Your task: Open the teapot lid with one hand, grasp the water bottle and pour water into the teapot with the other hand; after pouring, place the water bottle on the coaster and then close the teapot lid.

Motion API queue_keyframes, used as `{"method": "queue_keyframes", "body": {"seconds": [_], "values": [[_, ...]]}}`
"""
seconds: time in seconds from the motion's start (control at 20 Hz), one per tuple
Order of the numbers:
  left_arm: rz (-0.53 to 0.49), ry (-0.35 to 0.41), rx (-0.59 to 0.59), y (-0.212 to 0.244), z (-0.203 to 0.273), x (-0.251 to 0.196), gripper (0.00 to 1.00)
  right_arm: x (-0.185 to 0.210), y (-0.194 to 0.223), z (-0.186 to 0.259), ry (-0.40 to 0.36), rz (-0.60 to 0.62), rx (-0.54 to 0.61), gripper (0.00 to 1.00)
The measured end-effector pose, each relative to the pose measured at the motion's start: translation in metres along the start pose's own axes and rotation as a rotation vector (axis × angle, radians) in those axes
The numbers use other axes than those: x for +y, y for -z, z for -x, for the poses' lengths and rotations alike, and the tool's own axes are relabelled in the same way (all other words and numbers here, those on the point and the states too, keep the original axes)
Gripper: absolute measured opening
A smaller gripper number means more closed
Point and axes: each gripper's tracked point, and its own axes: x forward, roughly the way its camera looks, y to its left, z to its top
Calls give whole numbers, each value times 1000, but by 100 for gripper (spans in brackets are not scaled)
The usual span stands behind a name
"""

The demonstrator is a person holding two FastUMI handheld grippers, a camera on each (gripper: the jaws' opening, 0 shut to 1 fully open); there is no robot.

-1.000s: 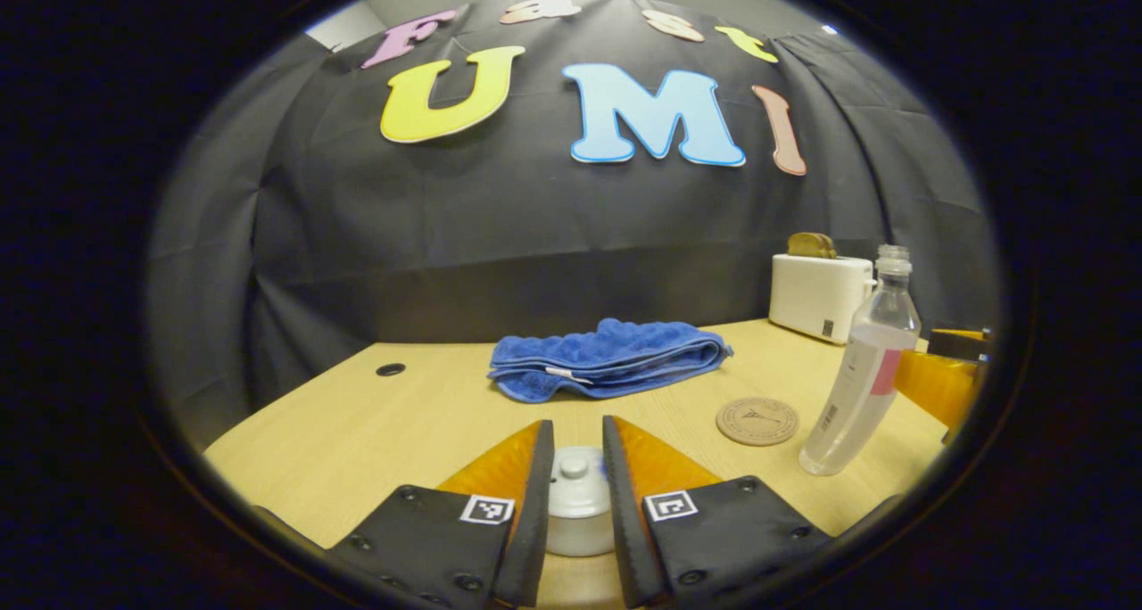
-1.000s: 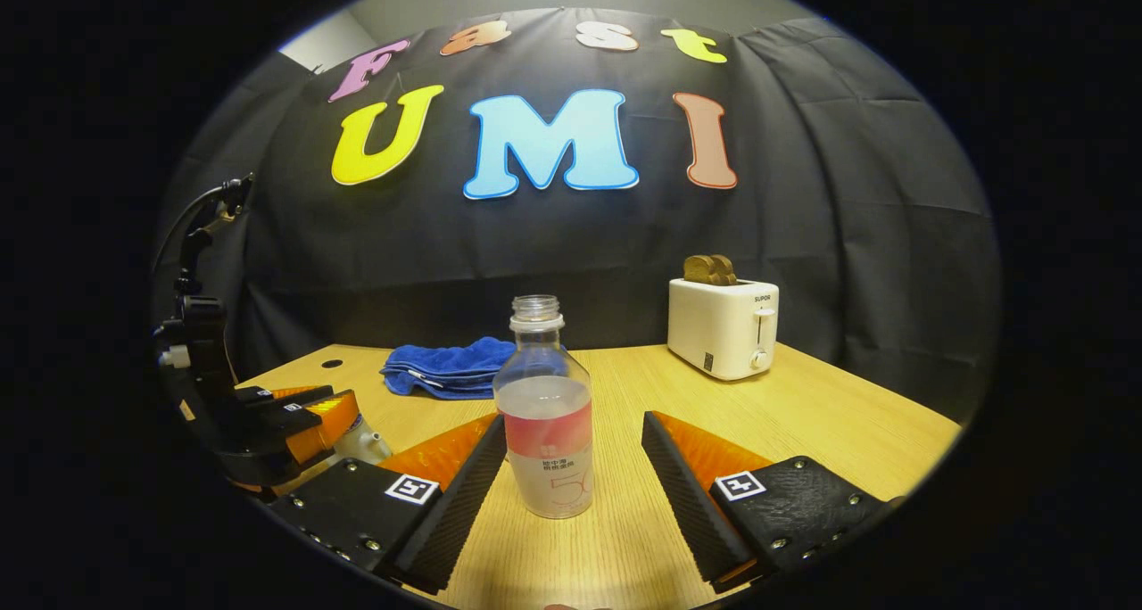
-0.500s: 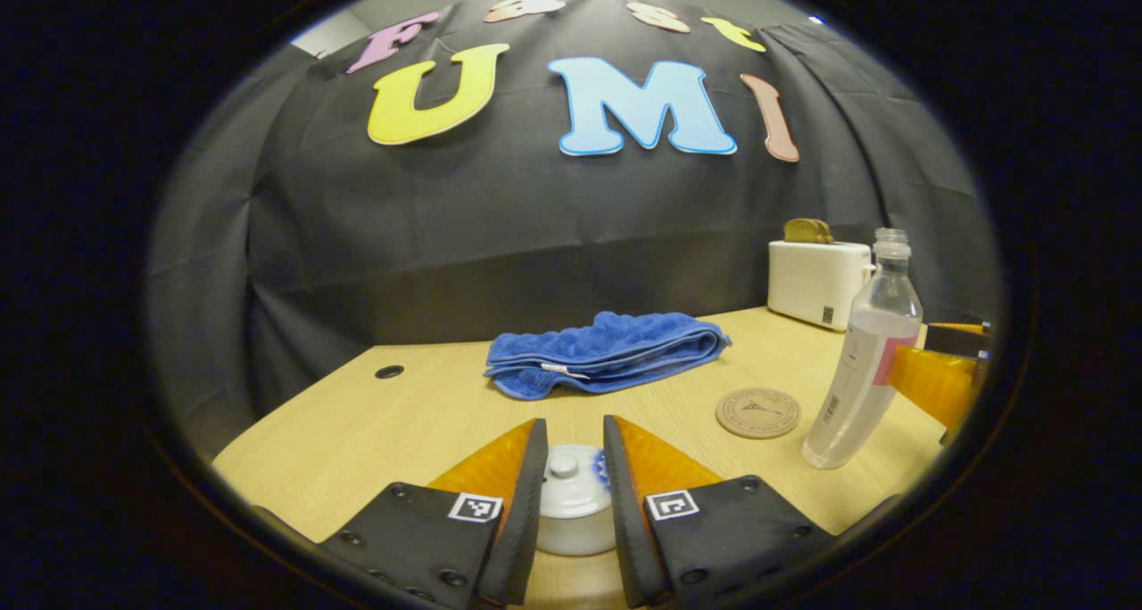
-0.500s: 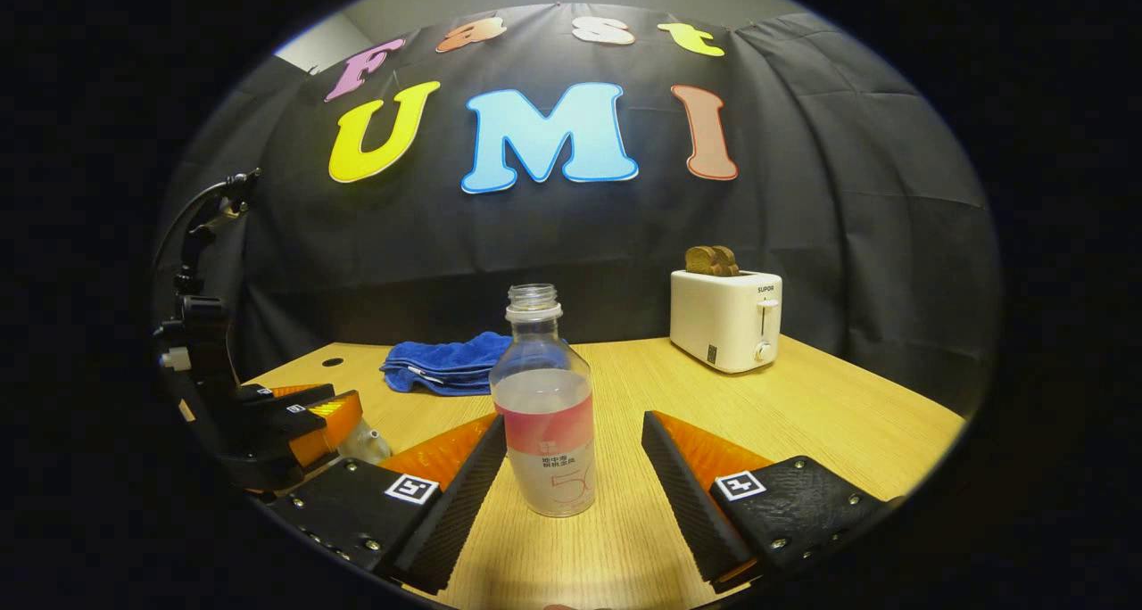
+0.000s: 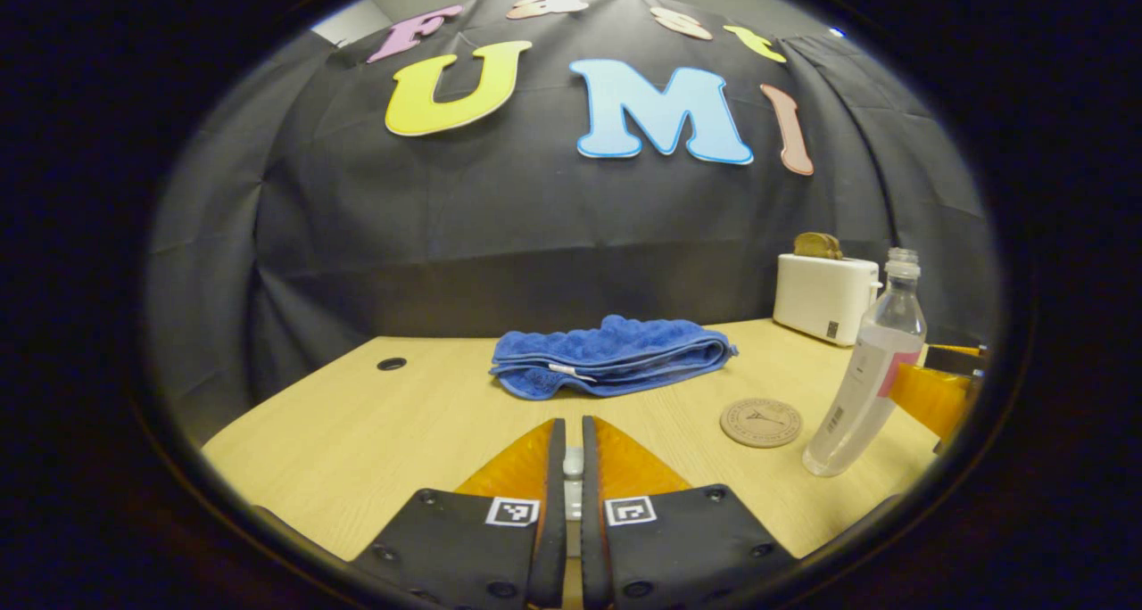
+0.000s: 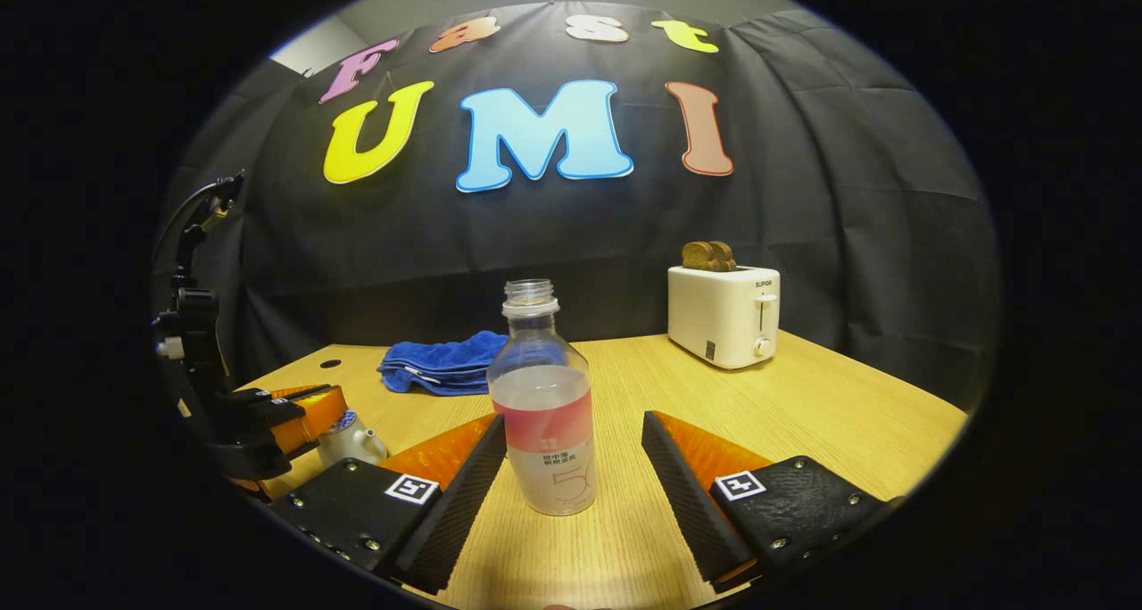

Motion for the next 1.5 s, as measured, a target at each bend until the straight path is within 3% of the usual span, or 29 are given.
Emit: {"method": "queue_keyframes", "body": {"seconds": [0.05, 0.6, 1.15, 1.35, 1.45, 1.5], "values": [[8, 4, -3, 3, -1, -1, 9, 0, 1, 0, 1, 3, 0, 97], [105, 51, -73, -26, 7, 11, 8, 10, 11, -5, -51, -10, 30, 97], [82, -79, -89, -28, 9, 105, 9, 18, 26, -22, -45, 35, 73, 97], [90, -93, -80, -23, 10, 127, 10, 19, 29, -32, -21, 75, 87, 97], [92, -92, -74, -21, 11, 135, 9, 17, 30, -38, 1, 105, 93, 93], [94, -93, -69, -19, 11, 139, 9, 19, 28, -40, 3, 124, 93, 84]]}}
